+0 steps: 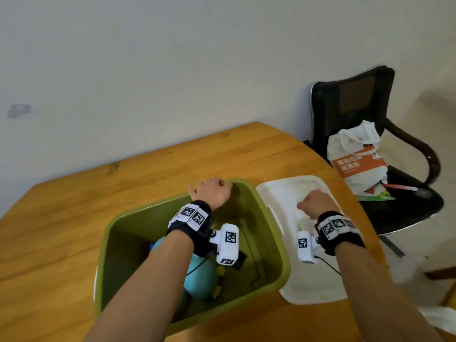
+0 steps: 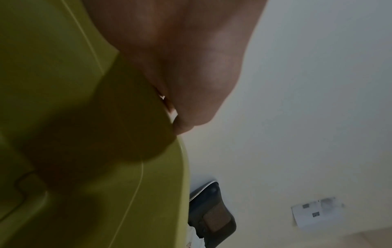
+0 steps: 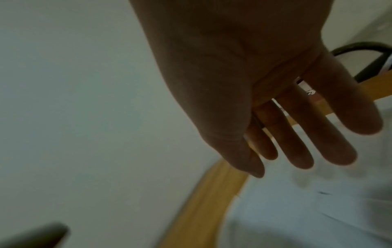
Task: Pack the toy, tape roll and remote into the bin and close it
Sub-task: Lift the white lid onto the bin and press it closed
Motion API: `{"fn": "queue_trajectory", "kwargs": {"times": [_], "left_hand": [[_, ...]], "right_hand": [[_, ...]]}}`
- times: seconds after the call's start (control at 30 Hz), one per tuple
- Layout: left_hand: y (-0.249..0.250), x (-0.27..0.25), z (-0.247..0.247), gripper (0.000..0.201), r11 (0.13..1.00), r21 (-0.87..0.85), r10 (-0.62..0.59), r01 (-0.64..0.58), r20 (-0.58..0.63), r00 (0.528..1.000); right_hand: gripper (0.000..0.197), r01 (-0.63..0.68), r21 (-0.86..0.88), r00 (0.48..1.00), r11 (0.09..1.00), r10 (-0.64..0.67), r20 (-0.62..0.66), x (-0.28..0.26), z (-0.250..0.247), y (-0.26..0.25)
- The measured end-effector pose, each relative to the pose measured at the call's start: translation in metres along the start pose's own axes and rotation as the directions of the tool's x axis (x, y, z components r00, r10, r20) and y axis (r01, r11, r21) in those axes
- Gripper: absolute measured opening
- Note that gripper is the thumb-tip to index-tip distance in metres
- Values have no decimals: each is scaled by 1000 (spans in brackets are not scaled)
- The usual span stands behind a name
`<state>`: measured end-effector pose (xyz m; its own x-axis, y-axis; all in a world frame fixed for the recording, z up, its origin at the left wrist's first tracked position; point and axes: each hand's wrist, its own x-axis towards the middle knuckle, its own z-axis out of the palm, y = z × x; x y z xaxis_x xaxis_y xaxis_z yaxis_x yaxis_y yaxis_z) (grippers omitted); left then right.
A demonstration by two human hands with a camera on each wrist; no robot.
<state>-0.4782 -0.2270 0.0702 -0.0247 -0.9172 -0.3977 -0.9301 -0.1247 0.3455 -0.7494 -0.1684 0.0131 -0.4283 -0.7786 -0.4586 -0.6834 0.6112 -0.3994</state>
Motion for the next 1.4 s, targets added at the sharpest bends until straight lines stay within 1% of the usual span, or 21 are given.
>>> {"fn": "queue_trajectory", "kwargs": {"times": [0.07,0.13,0.23,0.27,0.33,0.4,0.47,0.57,0.67,0.73,0.8,0.87,0.93,0.97,1.03,1.1,1.13,1.17,1.2,1.3,1.4], "left_hand": [[2,0,1,59,1000,-1,-3,3,5,1000],[3,-2,1,56,1000,1,-8,8,-5,1000],[4,-5,1,54,1000,0,-8,8,-12,1000],[4,-6,1,53,1000,-8,-5,5,-14,1000],[3,-7,1,52,1000,-30,7,-8,-27,1000],[1,-10,-1,51,998,-61,21,-23,-27,999],[-2,-11,-2,50,992,-121,33,-34,-11,999],[-6,-11,-6,46,969,-242,52,-45,21,998],[-9,-18,-13,45,927,-367,98,-82,26,995],[-13,-22,-18,48,898,-433,111,-78,51,993],[-20,-28,-26,49,827,-562,110,-31,107,988],[-27,-32,-38,38,676,-736,119,22,139,983],[-34,-36,-51,26,500,-866,83,23,74,994],[-40,-40,-58,27,420,-907,47,-5,17,999],[-56,-49,-74,37,298,-952,-5,-76,-81,997],[-76,-62,-90,43,205,-967,-22,-150,-158,987],[-90,-68,-99,44,179,-969,-35,-170,-179,983],[-104,-72,-107,43,167,-970,-43,-178,-188,981],[-121,-79,-117,43,177,-970,-53,-168,-180,982],[-173,-95,-138,44,213,-975,-138,-64,-95,986],[-217,-111,-144,42,331,-944,-247,13,-73,966]], "right_hand": [[22,-9,-190,1000,982,8,-2,10,17,5],[17,-32,-279,999,960,29,-14,15,32,8],[10,-41,-324,999,945,43,0,18,48,10],[10,-38,-319,999,947,41,2,21,53,12],[18,-38,-297,999,954,40,0,23,58,14],[16,-34,-306,999,951,37,3,22,56,16],[14,-28,-329,999,944,33,9,21,48,16],[21,-45,-310,999,950,34,-43,21,24,12],[38,-19,-262,991,965,-17,-133,18,-18,-3],[43,25,-230,979,973,-71,-194,8,-52,-20],[42,79,-201,962,976,-127,-241,-6,-85,-40],[41,151,-186,938,971,-200,-282,-25,-110,-65],[40,241,-166,911,956,-282,-300,-45,-126,-90],[39,289,-154,900,945,-323,-293,-57,-130,-102],[38,396,-120,877,910,-414,-245,-84,-130,-127],[38,511,-122,836,851,-525,-159,-111,-119,-152],[38,563,-136,809,815,-578,-110,-125,-109,-164],[38,608,-155,781,779,-621,-61,-138,-96,-174],[38,647,-180,752,741,-660,-11,-149,-81,-184],[38,734,-281,670,619,-728,147,-171,-33,-204],[35,783,-365,611,503,-732,301,-184,10,-215]]}}
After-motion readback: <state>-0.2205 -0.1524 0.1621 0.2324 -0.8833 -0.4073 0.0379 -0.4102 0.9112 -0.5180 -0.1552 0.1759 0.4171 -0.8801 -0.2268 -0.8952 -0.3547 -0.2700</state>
